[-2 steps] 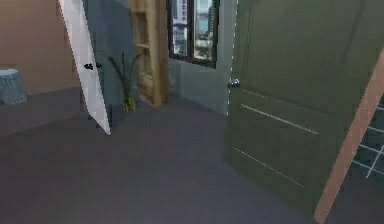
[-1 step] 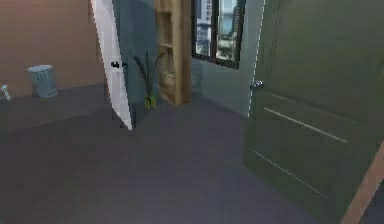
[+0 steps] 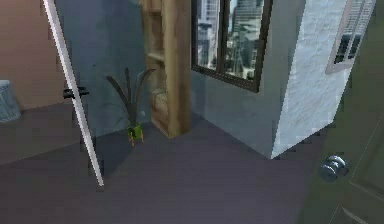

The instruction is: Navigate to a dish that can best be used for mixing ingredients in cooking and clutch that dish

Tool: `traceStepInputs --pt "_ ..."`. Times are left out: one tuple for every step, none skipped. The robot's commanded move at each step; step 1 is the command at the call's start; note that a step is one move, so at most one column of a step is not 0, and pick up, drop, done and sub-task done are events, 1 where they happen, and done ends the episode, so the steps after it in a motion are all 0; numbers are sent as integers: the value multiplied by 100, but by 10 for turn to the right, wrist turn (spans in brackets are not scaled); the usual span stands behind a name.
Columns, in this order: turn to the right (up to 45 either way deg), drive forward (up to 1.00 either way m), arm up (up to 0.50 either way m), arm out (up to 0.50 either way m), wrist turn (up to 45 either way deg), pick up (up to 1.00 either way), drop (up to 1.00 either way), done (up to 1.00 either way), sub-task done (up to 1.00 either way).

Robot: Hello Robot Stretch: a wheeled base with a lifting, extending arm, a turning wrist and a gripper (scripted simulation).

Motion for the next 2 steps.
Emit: traceStepInputs --pt "-60 0 0 0 0 0 0 0 0" --pt "0 55 0 0 0 0 0 0 0"
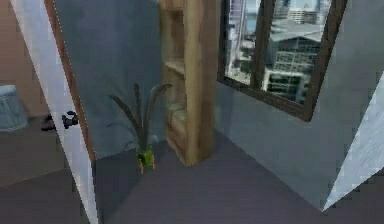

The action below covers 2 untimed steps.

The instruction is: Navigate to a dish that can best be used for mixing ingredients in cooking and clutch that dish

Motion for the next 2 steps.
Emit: traceStepInputs --pt "240 0 0 0 0 0 0 0 0" --pt "0 40 0 0 0 0 0 0 0"
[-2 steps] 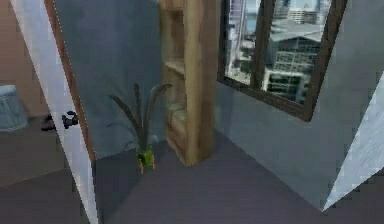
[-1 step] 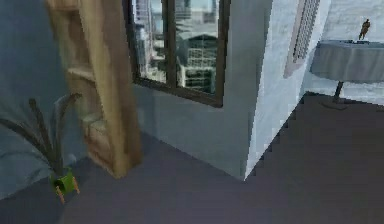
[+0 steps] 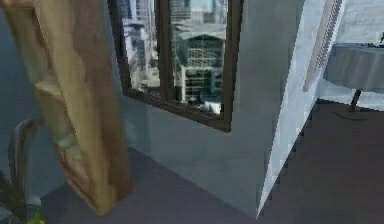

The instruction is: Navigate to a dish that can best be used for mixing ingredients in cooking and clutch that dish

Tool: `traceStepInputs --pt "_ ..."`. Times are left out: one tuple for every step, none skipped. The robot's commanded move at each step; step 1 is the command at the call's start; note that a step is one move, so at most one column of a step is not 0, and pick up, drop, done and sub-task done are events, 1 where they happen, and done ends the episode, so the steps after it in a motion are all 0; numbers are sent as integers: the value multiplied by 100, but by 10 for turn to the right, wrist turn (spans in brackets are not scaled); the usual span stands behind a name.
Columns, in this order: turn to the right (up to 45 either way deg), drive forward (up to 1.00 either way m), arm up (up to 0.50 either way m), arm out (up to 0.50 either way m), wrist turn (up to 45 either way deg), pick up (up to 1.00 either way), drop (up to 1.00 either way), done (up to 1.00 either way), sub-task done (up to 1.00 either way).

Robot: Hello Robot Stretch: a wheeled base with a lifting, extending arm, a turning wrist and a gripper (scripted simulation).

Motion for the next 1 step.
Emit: traceStepInputs --pt "150 0 0 0 0 0 0 0 0"
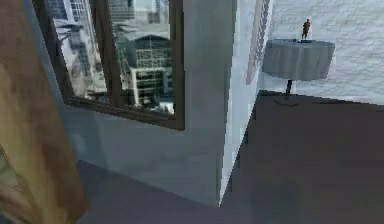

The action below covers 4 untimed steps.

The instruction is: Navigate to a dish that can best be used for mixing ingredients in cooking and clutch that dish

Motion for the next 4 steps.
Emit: traceStepInputs --pt "0 35 0 0 0 0 0 0 0" --pt "450 0 0 0 0 0 0 0 0" --pt "210 0 0 0 0 0 0 0 0" --pt "0 100 0 0 0 0 0 0 0"
